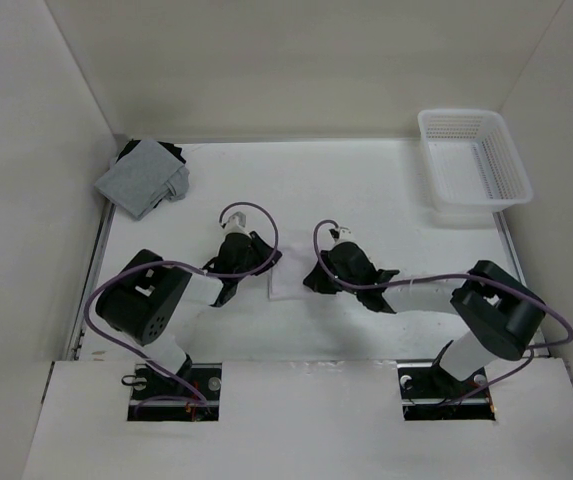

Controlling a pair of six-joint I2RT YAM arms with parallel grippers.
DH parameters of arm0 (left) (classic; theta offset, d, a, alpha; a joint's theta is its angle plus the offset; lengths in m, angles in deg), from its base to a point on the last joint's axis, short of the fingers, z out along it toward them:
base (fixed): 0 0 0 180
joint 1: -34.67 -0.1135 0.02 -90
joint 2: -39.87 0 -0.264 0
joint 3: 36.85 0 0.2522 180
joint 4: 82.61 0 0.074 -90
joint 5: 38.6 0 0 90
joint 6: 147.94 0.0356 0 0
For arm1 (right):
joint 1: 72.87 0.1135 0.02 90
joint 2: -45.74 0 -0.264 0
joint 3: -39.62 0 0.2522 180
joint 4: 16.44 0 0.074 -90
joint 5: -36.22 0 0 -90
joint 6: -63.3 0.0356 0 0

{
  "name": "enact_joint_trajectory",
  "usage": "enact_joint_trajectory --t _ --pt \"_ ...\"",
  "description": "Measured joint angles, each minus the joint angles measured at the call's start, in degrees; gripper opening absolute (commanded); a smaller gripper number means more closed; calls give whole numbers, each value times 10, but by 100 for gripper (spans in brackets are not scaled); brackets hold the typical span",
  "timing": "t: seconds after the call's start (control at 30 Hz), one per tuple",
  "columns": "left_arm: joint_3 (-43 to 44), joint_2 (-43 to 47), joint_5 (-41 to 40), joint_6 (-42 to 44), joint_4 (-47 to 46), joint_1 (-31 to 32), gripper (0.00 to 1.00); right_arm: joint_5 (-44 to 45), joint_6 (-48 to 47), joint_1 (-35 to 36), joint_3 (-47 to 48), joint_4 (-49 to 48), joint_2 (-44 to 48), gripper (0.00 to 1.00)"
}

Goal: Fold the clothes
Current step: Fold the tank top

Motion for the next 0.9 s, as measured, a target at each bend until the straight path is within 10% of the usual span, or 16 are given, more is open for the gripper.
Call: enact_joint_trajectory --t 0.3,0.5,0.9 --pt "-50 66 3 -10 -35 -19 34 0 9 0 -45 9 37 10" --pt "-68 206 -29 8 5 -75 34 4 3 -1 -47 46 174 40" --pt "-38 371 -95 111 251 -19 44 104 -22 -129 -154 62 460 66"
